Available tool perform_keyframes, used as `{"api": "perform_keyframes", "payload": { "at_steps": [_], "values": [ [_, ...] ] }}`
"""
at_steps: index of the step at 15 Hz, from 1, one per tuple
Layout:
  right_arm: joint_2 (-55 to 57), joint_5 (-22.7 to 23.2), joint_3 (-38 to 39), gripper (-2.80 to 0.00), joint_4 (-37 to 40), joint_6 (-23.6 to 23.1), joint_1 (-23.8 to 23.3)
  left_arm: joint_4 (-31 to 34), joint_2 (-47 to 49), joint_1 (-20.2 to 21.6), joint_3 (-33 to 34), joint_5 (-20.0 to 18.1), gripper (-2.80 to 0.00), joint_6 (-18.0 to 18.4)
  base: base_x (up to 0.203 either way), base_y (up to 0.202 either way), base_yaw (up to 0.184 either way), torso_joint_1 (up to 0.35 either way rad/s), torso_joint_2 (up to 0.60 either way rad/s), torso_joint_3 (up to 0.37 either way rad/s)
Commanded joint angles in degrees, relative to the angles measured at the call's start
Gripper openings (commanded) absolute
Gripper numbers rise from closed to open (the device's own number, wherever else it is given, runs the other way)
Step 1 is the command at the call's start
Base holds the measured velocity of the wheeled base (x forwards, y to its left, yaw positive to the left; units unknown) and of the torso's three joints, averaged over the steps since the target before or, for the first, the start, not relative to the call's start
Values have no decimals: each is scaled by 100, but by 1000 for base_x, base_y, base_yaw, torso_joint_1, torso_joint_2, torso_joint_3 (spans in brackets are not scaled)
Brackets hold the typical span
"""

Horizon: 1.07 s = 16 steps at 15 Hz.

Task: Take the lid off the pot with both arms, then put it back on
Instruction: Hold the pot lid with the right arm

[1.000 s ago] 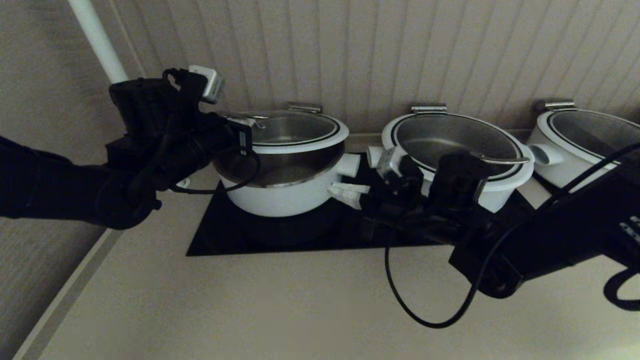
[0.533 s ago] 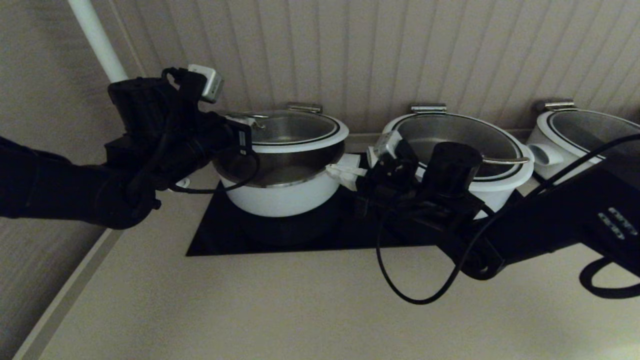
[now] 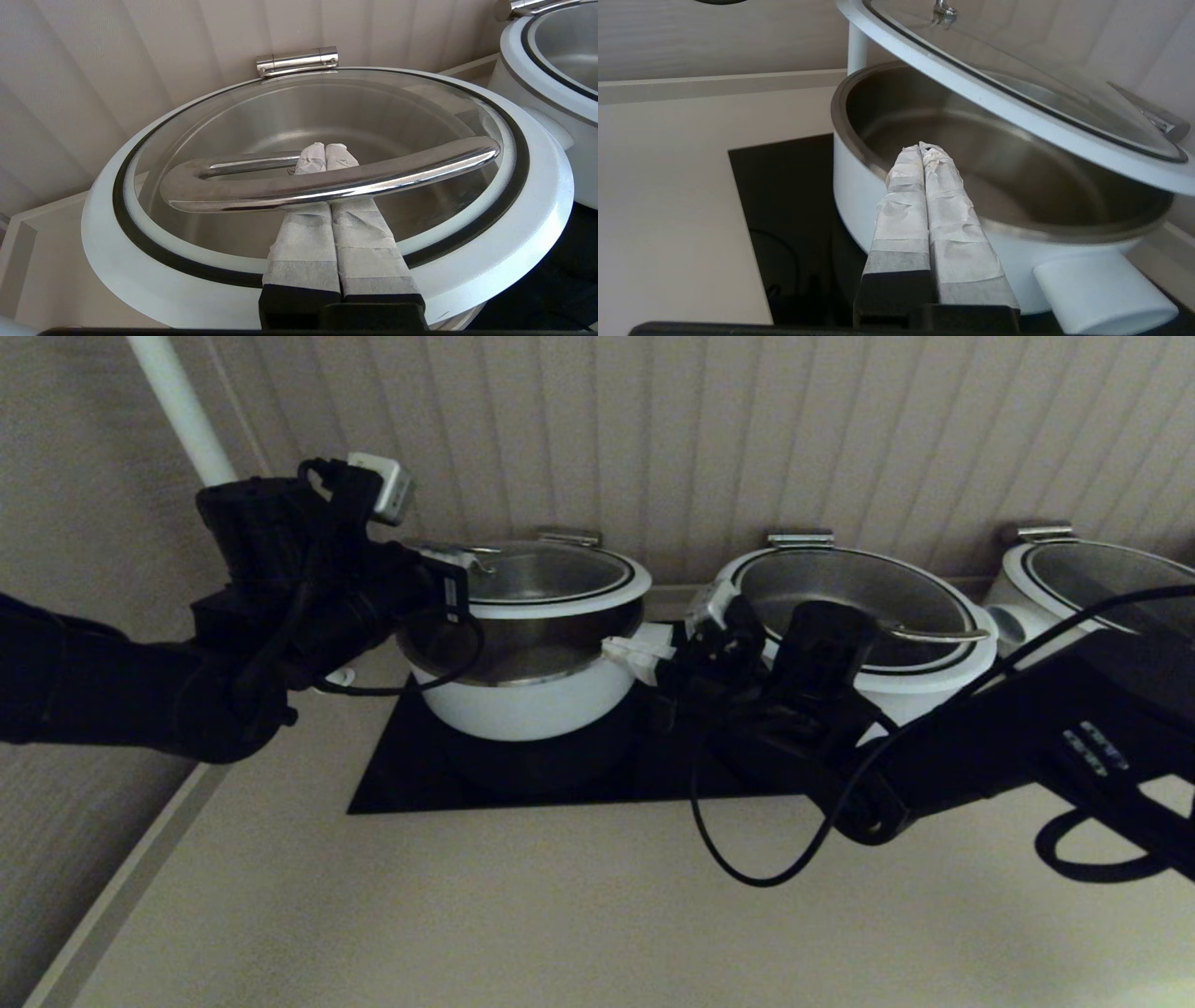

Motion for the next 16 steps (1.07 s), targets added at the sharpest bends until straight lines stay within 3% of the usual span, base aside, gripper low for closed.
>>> {"api": "perform_keyframes", "payload": {
  "at_steps": [1,11,16],
  "values": [
    [215,19,-302,-280,-20,-1,3,-29,-12,1,3,-1,-280,6,0,0,0,0,0,0],
    [776,19,-1762,-280,598,0,-83,-29,-4,1,-10,-1,-280,8,0,0,0,0,0,0],
    [943,26,-1968,-280,659,0,-85,-47,40,1,-44,-1,-280,15,0,0,0,0,0,0]
  ]
}}
